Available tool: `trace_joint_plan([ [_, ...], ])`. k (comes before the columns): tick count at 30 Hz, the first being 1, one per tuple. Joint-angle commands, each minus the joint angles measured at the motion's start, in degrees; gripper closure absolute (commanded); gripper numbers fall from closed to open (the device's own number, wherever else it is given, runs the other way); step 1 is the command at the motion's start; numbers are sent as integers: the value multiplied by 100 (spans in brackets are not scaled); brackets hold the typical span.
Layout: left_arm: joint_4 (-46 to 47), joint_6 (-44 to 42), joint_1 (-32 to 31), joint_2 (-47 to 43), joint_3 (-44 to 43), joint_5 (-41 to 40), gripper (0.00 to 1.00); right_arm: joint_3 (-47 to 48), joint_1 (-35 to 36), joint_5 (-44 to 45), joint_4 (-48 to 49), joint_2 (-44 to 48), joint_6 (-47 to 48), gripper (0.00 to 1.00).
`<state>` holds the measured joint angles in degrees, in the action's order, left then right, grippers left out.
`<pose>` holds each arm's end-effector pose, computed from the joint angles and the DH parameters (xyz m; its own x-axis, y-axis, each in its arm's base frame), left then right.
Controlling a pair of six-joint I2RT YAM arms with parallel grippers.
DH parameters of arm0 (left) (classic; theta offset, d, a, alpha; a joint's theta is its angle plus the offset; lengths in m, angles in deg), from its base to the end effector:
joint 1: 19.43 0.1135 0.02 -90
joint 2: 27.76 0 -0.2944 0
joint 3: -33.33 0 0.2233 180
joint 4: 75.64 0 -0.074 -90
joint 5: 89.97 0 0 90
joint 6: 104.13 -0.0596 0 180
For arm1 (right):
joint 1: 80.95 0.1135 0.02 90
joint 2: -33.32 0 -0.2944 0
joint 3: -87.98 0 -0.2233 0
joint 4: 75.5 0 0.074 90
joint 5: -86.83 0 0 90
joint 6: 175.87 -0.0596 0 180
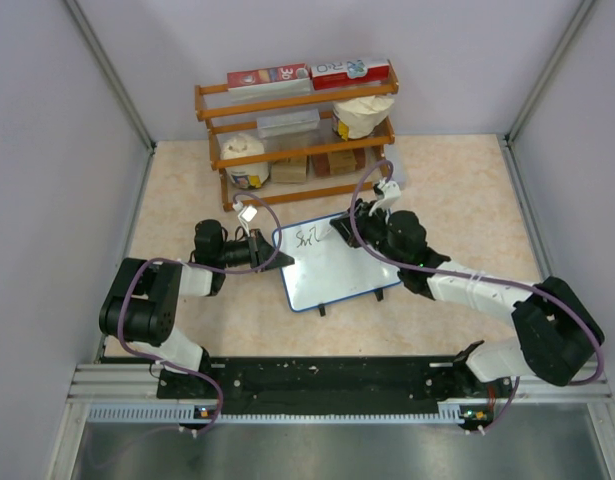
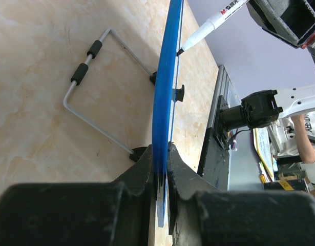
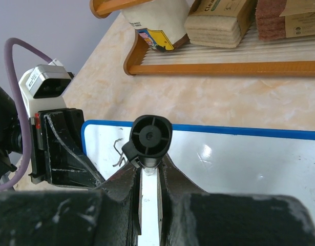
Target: Write a sentence on the whiteboard
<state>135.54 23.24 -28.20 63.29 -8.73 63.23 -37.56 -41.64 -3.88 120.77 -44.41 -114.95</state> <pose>0.2567 -0.0934 0.2085 -0.7917 -0.1548 -0.5909 0.5386 0.2795 -0.7948 0.2279 0.1876 0.2967 -0.3949 0.3048 -0.8667 -0.5161 0.7069 0.4837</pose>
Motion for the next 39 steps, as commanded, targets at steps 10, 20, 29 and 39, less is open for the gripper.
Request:
trace_joint_plan([
  [10,43,-203,-1,106,-112,-229,100,41,-11,177,-127,338,157,100],
  [20,43,-194,-1,106,-120,-229,100,208,-11,264,-109,505,254,100],
  [29,43,-194,-1,106,-112,-229,100,367,-11,203,-66,250,280,100],
  [39,52,-194,-1,106,-112,-220,100,411,-11,168,-4,30,219,100],
])
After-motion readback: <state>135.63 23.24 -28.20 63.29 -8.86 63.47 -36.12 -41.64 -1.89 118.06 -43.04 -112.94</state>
